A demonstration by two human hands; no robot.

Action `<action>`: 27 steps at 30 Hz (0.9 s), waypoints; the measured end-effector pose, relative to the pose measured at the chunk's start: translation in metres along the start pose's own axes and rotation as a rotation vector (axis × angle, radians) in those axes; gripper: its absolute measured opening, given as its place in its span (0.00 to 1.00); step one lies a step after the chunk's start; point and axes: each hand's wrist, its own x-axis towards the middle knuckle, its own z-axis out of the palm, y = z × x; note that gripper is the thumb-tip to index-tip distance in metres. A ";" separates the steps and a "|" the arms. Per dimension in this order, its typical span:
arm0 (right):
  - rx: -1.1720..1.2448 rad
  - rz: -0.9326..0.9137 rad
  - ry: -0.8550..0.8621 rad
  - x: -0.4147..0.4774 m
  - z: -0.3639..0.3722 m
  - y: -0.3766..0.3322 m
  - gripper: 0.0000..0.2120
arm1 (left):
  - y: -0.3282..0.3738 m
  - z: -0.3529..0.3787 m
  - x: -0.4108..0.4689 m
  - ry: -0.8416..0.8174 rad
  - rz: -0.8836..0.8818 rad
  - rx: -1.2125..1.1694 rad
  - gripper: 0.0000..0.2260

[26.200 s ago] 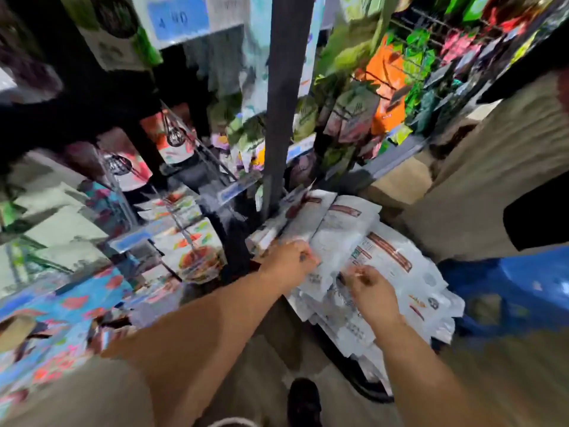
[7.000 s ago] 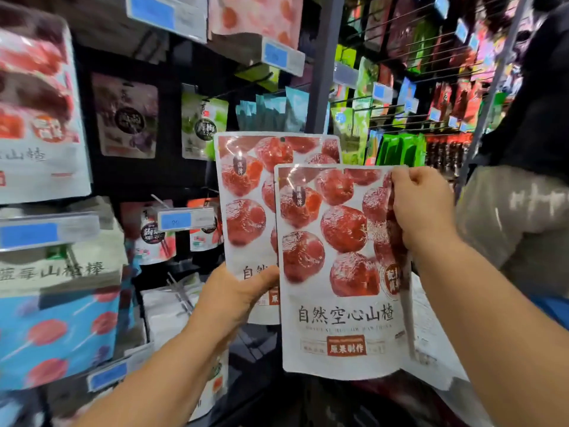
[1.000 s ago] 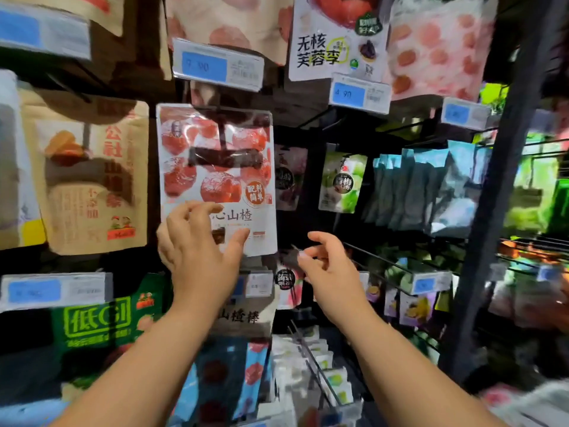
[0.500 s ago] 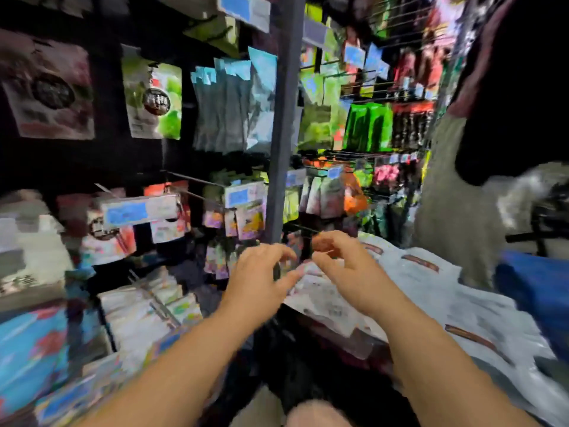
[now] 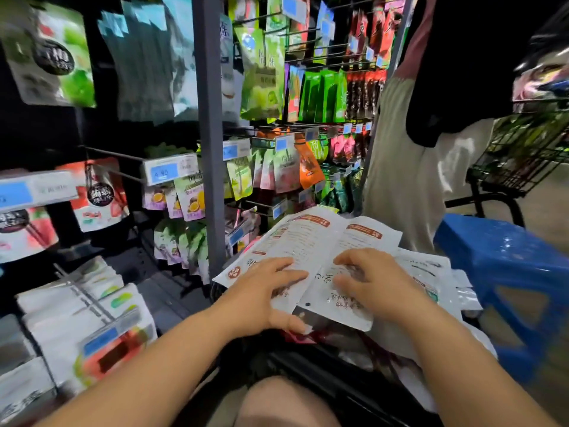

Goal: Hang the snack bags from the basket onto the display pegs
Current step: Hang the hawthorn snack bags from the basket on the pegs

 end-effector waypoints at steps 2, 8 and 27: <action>-0.010 0.007 -0.011 0.001 0.000 0.001 0.17 | -0.001 0.001 -0.004 -0.023 0.013 0.073 0.41; -0.043 0.002 -0.032 0.003 0.003 0.001 0.18 | 0.003 0.001 -0.013 -0.011 0.034 0.182 0.33; 0.060 -0.278 0.035 0.007 -0.013 -0.061 0.36 | 0.017 -0.036 -0.030 0.726 0.038 -0.102 0.15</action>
